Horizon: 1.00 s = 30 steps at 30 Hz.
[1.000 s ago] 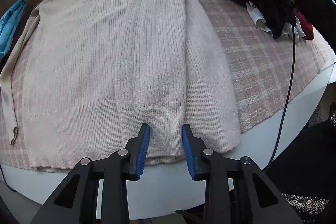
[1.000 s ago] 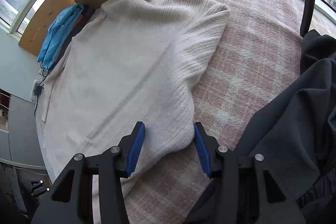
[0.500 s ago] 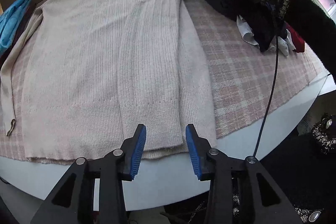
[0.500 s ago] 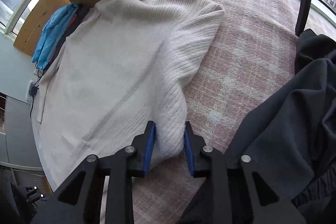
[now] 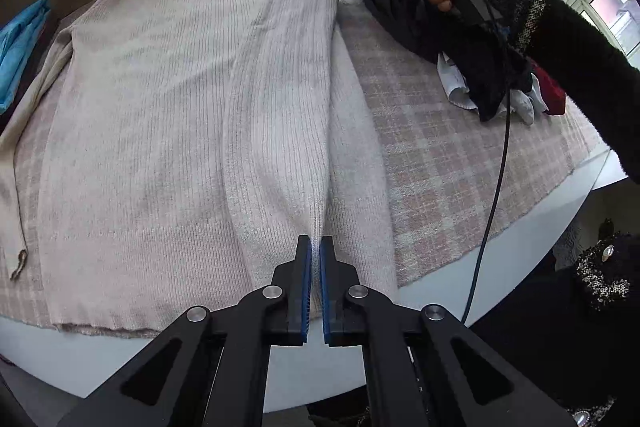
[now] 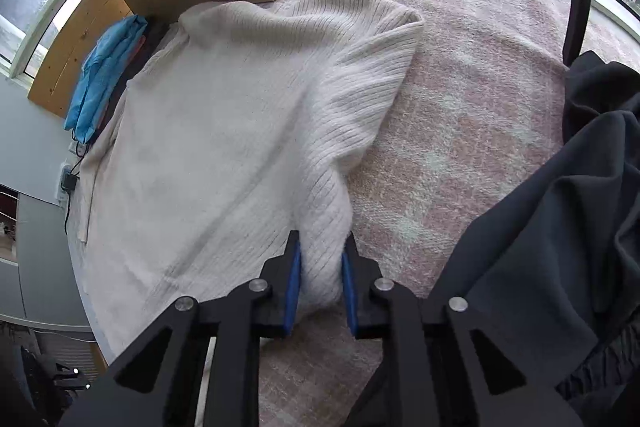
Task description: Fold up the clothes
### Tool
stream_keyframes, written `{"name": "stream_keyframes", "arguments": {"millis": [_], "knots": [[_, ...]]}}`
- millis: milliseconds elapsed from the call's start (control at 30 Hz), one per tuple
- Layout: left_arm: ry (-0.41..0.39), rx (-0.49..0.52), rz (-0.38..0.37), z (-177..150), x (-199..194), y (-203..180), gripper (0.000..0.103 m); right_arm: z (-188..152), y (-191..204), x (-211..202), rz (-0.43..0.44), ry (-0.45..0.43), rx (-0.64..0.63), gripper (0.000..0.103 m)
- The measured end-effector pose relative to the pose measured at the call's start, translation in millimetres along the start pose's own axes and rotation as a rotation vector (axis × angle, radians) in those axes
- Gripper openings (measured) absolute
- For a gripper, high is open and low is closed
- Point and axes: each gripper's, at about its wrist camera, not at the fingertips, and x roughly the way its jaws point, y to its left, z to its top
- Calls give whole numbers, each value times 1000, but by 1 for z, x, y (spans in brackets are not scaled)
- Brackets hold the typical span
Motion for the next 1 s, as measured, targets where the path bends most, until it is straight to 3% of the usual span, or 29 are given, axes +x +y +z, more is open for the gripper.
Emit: {"name": "stream_keyframes", "arguments": {"millis": [133, 167, 267, 300, 367, 467, 633, 700, 733, 767, 800, 833, 867, 1000], "knots": [[49, 37, 0, -9, 21, -16, 9, 0, -4, 2, -9, 2, 4, 17], [67, 38, 37, -10, 33, -18, 13, -1, -6, 4, -17, 8, 6, 17], [94, 9, 120, -10, 46, -18, 34, -3, -4, 3, -18, -2, -20, 21], [80, 3, 116, -10, 40, -19, 36, -4, -4, 2, -11, 5, -19, 26], [45, 42, 123, -9, 31, -31, 53, -7, -10, -3, 26, -8, 11, 32], [32, 124, 131, -9, 35, -51, 66, -12, -19, -7, 105, -31, 52, 34], [95, 193, 167, -8, 68, -55, 65, -17, -15, -3, 73, -52, 32, 33], [68, 209, 171, -8, 67, -52, 54, -17, -11, -1, 66, -50, 33, 17], [65, 184, 156, -5, 64, -45, 35, -15, -11, 0, 75, -48, 44, 17], [65, 150, 135, -2, 60, -36, 17, -14, -11, 1, 86, -48, 56, 16], [71, 83, 53, 2, 56, -23, 13, -13, -12, 1, 97, -48, 69, 15], [69, 5, -44, 7, 51, -7, 13, -11, -12, 1, 108, -45, 89, 15], [62, -46, -90, 8, 46, 7, 13, -11, -15, 0, 121, -42, 114, 14], [11, -135, -178, 7, 24, 41, 13, -8, -17, -7, 172, -54, 201, 14]]}}
